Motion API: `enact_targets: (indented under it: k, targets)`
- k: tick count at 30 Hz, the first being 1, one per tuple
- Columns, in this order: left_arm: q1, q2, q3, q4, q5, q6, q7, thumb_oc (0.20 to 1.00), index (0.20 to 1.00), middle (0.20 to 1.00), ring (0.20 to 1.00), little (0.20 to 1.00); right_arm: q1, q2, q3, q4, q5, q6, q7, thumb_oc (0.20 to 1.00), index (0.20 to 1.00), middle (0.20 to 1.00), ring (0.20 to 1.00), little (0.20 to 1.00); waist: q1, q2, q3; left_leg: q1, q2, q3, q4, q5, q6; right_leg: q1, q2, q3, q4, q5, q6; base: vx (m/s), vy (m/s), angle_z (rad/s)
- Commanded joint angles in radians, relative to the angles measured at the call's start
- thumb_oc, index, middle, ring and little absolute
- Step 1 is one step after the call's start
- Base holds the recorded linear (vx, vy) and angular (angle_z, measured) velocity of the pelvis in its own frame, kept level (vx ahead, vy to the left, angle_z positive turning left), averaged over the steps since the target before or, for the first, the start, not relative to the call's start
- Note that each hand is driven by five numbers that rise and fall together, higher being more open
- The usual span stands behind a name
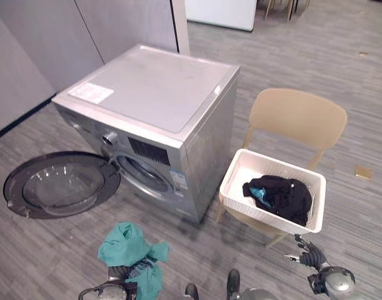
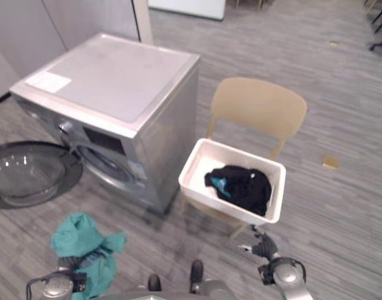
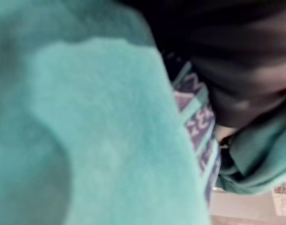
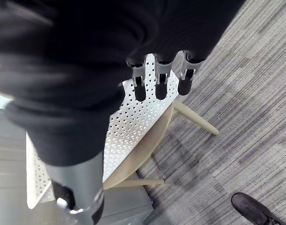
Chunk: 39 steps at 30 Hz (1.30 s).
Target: Grab the laundry basket,head to the washer,open it,put in the laundry and shut it.
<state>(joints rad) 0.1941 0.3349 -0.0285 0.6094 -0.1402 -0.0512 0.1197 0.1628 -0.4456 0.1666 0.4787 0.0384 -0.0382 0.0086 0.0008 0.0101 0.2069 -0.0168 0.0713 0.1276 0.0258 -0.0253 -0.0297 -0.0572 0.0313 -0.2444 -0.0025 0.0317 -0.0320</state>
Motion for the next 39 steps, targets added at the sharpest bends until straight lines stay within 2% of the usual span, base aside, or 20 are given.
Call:
enact_targets:
  k: [1,3,4,6,7,8,9,10,12,17,18,19,20,21,25,28,31,34,36,39]
  targets:
    - [-0.065,0.04,0.03,-0.042,-0.067,-0.051,0.056,0.2,0.2,0.2,0.2,0.2,-0.041,0.018,-0.001,-0.043,-0.005,-0.039,-0.054,1.0,1.0,1.0,1.0,1.0,0.029,-0.064,0.022,-0.15,0.038,0.071,0.108,0.042,-0.05,0.064,-0.122,-0.058,0.038,-0.161,0.096,-0.1,-0.05,0.95]
    - [-0.065,0.037,0.03,-0.047,-0.066,-0.048,0.053,0.2,0.2,0.2,0.2,0.2,-0.038,0.017,0.002,-0.041,-0.013,-0.033,-0.06,1.0,1.0,1.0,1.0,1.0,0.028,-0.06,0.017,-0.142,0.058,0.117,0.104,0.025,-0.057,0.076,-0.129,-0.086,0.031,-0.176,0.1,0.03,0.009,1.56]
    - [-0.064,0.034,0.026,-0.047,-0.061,-0.043,0.048,0.2,0.2,0.2,0.2,0.2,-0.041,0.024,0.018,-0.026,-0.019,-0.026,-0.063,1.0,1.0,1.0,1.0,1.0,0.029,-0.06,0.014,-0.144,0.093,0.182,0.09,0.042,-0.06,0.085,-0.141,-0.143,0.022,-0.167,0.102,0.09,0.083,1.59]
    - [-0.065,0.031,0.023,-0.039,-0.056,-0.042,0.048,0.2,0.2,0.2,0.2,0.2,-0.041,0.03,0.02,-0.021,-0.017,-0.026,-0.066,1.0,1.0,1.0,1.0,1.0,0.027,-0.062,0.012,-0.14,0.104,0.195,0.078,0.049,-0.062,0.093,-0.149,-0.167,0.022,-0.164,0.106,0.1,0.104,1.14]
    - [-0.073,0.032,0.014,-0.039,-0.044,-0.035,0.043,0.2,0.2,0.2,0.2,0.2,-0.038,0.039,0.022,-0.01,-0.019,-0.021,-0.067,1.0,1.0,1.0,1.0,1.0,0.02,-0.064,0.009,-0.132,0.142,0.248,0.048,0.077,-0.067,0.11,-0.171,-0.236,0.023,-0.161,0.111,0.07,0.084,0.96]
    - [-0.073,0.032,0.014,-0.039,-0.044,-0.035,0.043,0.2,0.2,0.2,0.2,0.2,-0.038,0.039,0.022,-0.01,-0.019,-0.021,-0.067,1.0,1.0,1.0,1.0,1.0,0.019,-0.064,0.009,-0.132,0.141,0.247,0.048,0.077,-0.067,0.11,-0.171,-0.236,0.023,-0.161,0.111,0.12,0.154,0.75]
    - [-0.076,0.033,0.016,-0.039,-0.041,-0.031,0.042,0.2,0.2,0.2,0.2,0.2,-0.042,0.042,0.026,-0.004,-0.022,-0.02,-0.068,1.0,1.0,1.0,1.0,1.0,0.011,-0.063,0.006,-0.121,0.163,0.302,0.022,0.087,-0.069,0.117,-0.18,-0.275,0.023,-0.16,0.116,0.15,0.205,0.95]
    - [-0.07,0.032,0.014,-0.042,-0.034,-0.025,0.033,0.2,0.2,0.2,0.2,0.2,-0.046,0.052,0.039,0.014,-0.033,-0.015,-0.062,1.0,1.0,1.0,1.0,1.0,0.004,-0.058,-0.007,-0.094,0.161,0.341,-0.011,0.091,-0.071,0.122,-0.183,-0.293,0.022,-0.159,0.118,0.15,0.205,1.13]
    - [-0.066,0.031,0.011,-0.043,-0.029,-0.024,0.033,0.2,0.2,0.2,0.2,0.2,-0.059,0.054,0.052,0.015,-0.04,-0.013,-0.061,1.0,1.0,1.0,1.0,1.0,0.004,-0.063,-0.013,-0.101,0.15,0.332,0.006,0.078,-0.068,0.136,-0.19,-0.293,0.019,-0.157,0.125,0.24,0.233,0.96]
    - [-0.06,0.046,0.004,-0.047,-0.008,-0.017,0.019,0.2,0.2,0.2,0.2,0.2,-0.123,0.084,0.116,0.011,-0.078,-0.008,-0.047,1.0,1.0,1.0,1.0,1.0,0.032,-0.096,-0.013,-0.11,0.068,0.276,0.038,0.001,-0.009,0.135,-0.276,-0.258,0.124,-0.154,0.148,0.26,0.27,0.16]
    - [-0.064,0.051,0.001,-0.045,-0.008,-0.015,0.02,0.2,0.2,0.2,0.2,0.2,-0.134,0.091,0.124,0.005,-0.077,-0.007,-0.044,1.0,1.0,1.0,1.0,1.0,0.034,-0.1,-0.01,-0.102,0.051,0.268,0.035,-0.012,0.004,0.118,-0.292,-0.239,0.174,-0.146,0.152,0.22,0.222,0.43]
    - [-0.076,0.068,-0.007,-0.051,-0.004,-0.015,0.029,0.2,0.2,0.2,0.2,0.2,-0.156,0.101,0.142,-0.011,-0.074,-0.009,-0.044,1.0,1.0,1.0,1.0,1.0,0.025,-0.105,0.007,-0.085,0.017,0.246,0.032,-0.038,0.03,0.056,-0.296,-0.152,0.288,-0.111,0.164,0.22,0.216,0.41]
    - [-0.076,0.068,-0.006,-0.051,-0.004,-0.015,0.029,0.2,0.2,0.2,0.2,0.2,-0.157,0.101,0.142,-0.011,-0.073,-0.008,-0.044,1.0,1.0,1.0,1.0,1.0,0.027,-0.106,0.007,-0.085,0.016,0.249,0.032,-0.04,0.032,0.051,-0.299,-0.148,0.294,-0.113,0.166,0.3,0.271,0.41]
    - [-0.072,0.074,-0.021,-0.069,0.003,-0.018,0.019,0.2,0.2,0.2,0.2,0.2,-0.155,0.104,0.146,-0.037,-0.075,-0.009,-0.041,1.0,1.0,1.0,1.0,1.0,-0.002,-0.099,0.023,-0.045,-0.016,0.211,0.001,-0.05,0.046,-0.04,-0.204,-0.013,0.366,-0.141,0.16,0.16,0.145,0.41]
    - [-0.072,0.062,-0.033,-0.077,0.004,-0.023,0.012,0.2,0.2,0.2,0.2,0.2,-0.169,0.103,0.155,-0.031,-0.068,-0.012,-0.045,1.0,1.0,1.0,1.0,1.0,-0.02,-0.073,0.033,0.02,-0.048,0.183,-0.045,-0.065,0.057,-0.118,-0.136,0.039,0.347,-0.165,0.143,0.23,0.12,0.45]
    - [-0.071,0.057,-0.045,-0.078,0.003,-0.016,0.003,0.2,0.2,0.2,0.2,0.2,-0.166,0.099,0.159,-0.031,-0.066,-0.011,-0.043,1.0,1.0,1.0,1.0,1.0,-0.044,-0.065,0.048,0.048,-0.067,0.141,-0.056,-0.058,0.063,-0.209,-0.092,0.067,0.259,-0.096,0.139,0.2,-0.033,0.24]
    - [-0.073,0.046,-0.055,-0.067,0.013,-0.019,-0.004,0.2,0.2,0.2,0.2,0.2,-0.159,0.096,0.167,-0.012,-0.083,-0.01,-0.036,1.0,1.0,1.0,1.0,1.0,-0.06,-0.068,0.052,0.072,-0.095,0.083,-0.043,-0.084,0.061,-0.227,-0.086,0.088,0.161,-0.042,0.157,0.19,-0.099,0.79]
    - [-0.051,0.031,-0.067,-0.069,0.033,-0.02,-0.022,0.2,0.2,0.2,0.2,0.2,-0.133,0.1,0.158,0.007,-0.093,-0.007,-0.037,1.0,1.0,1.0,1.0,1.0,-0.074,-0.074,0.026,0.082,-0.117,0.053,0.007,-0.128,0.057,-0.172,-0.089,0.086,0.117,-0.047,0.141,0.34,-0.191,0.76]
    - [-0.038,0.016,-0.079,-0.066,0.035,-0.015,-0.032,0.2,0.2,0.2,0.2,0.2,-0.122,0.082,0.139,0.037,-0.101,-0.002,-0.045,1.0,1.0,1.0,1.0,1.0,-0.084,-0.067,0.005,0.064,-0.086,0.079,0.138,-0.143,0.002,-0.082,-0.097,0.053,0.053,-0.048,0.124,0.31,-0.179,0.8]
    - [-0.047,0.009,-0.092,-0.053,0.038,-0.015,-0.037,0.2,0.2,0.2,0.2,0.2,-0.119,0.065,0.127,0.052,-0.099,0.006,-0.048,1.0,1.0,1.0,1.0,1.0,-0.079,-0.081,0.005,-0.004,-0.057,0.079,0.258,-0.091,-0.027,-0.025,-0.09,0.067,0.001,-0.052,0.105,0.14,-0.095,0.4]
